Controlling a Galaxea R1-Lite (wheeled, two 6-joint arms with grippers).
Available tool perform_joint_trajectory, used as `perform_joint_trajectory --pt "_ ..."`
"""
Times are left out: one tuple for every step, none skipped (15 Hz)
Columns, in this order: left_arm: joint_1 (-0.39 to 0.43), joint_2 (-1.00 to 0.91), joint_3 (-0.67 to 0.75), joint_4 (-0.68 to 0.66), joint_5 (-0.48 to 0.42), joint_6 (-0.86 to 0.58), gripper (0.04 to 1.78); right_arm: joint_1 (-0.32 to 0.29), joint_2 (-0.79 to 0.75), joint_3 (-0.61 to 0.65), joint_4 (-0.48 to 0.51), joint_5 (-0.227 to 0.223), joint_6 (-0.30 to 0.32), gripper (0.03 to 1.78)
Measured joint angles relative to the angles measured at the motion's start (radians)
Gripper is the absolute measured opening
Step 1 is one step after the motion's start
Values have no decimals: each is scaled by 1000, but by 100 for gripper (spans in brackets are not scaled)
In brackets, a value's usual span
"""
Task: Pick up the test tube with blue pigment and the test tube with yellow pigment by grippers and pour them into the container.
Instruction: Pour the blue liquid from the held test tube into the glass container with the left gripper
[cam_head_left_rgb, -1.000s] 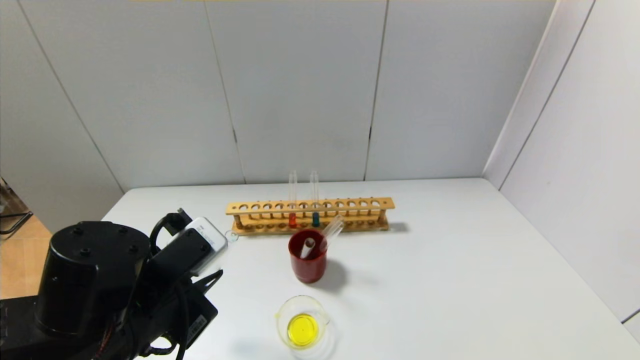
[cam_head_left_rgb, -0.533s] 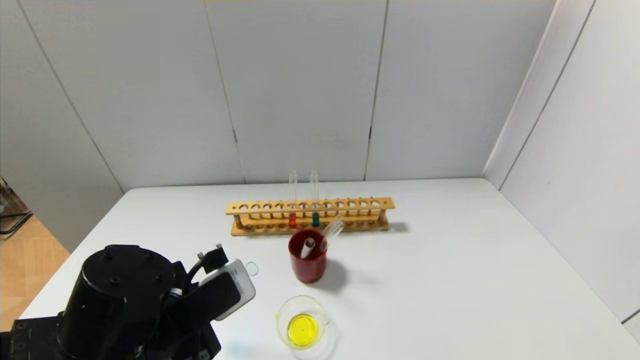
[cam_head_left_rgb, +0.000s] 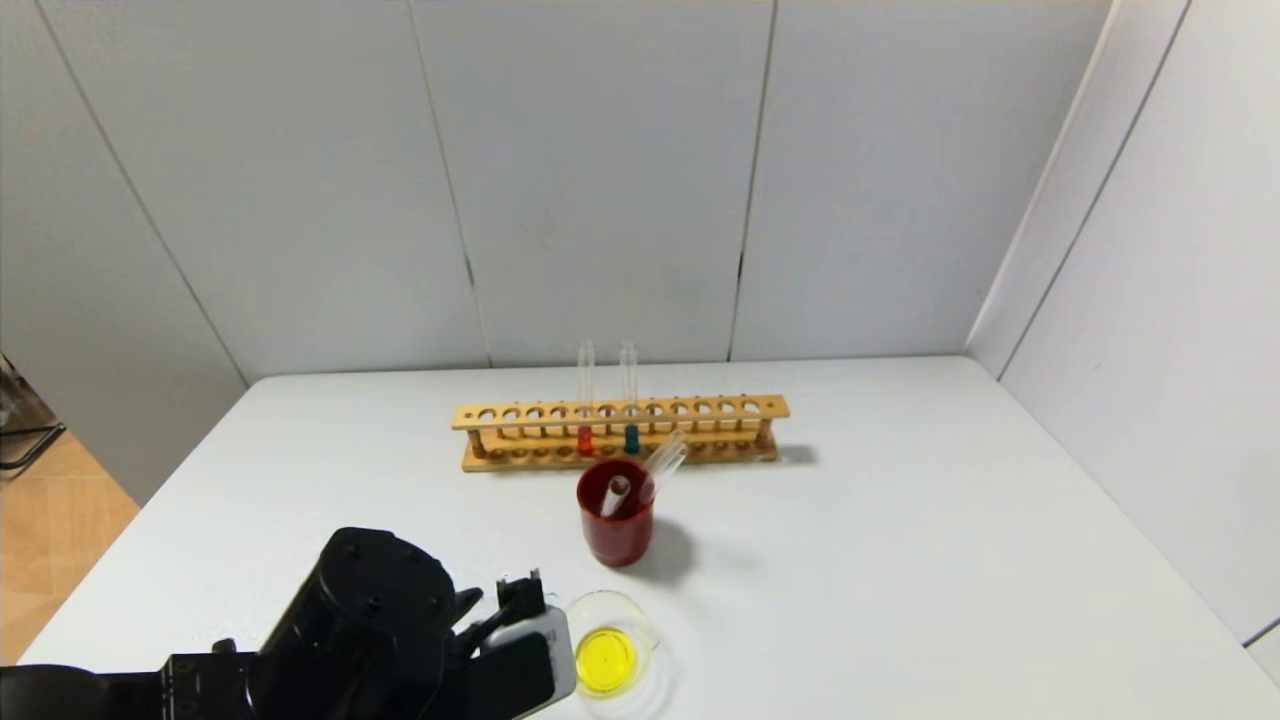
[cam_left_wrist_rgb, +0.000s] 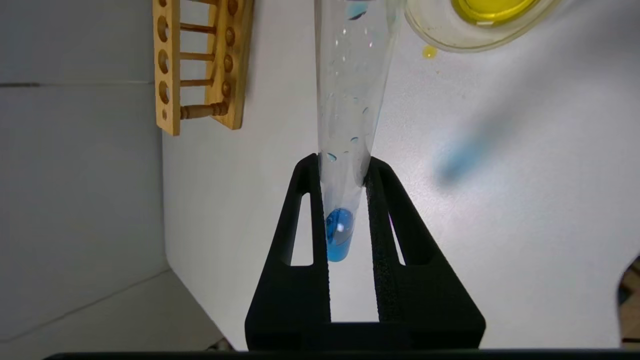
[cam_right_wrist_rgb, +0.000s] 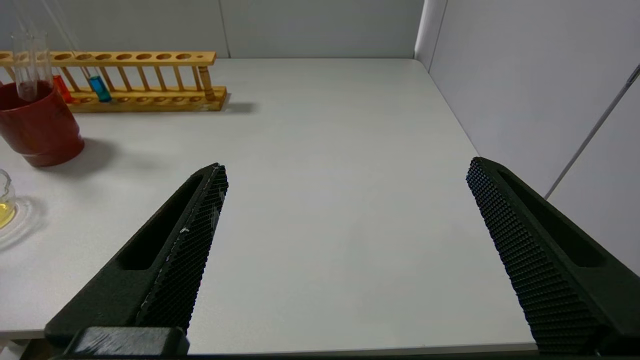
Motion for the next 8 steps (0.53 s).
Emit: perform_joint_trajectory --pt "0 15 -4 -1 7 7 30 0 0 0 0 0 0 174" --pt "-1 28 -10 -1 9 10 30 0 0 0 0 0 0 174" --pt "-1 38 -17 -1 10 19 30 0 0 0 0 0 0 174" --pt "-1 45 -21 0 11 45 30 0 0 0 0 0 0 174" --pt "-1 50 -21 0 11 78 30 0 0 0 0 0 0 174" --pt "-1 53 -24 -1 14 112 30 0 0 0 0 0 0 174" --pt "-1 57 -32 -1 25 138 30 0 0 0 0 0 0 174" --pt "-1 62 -40 -1 38 163 30 0 0 0 0 0 0 174"
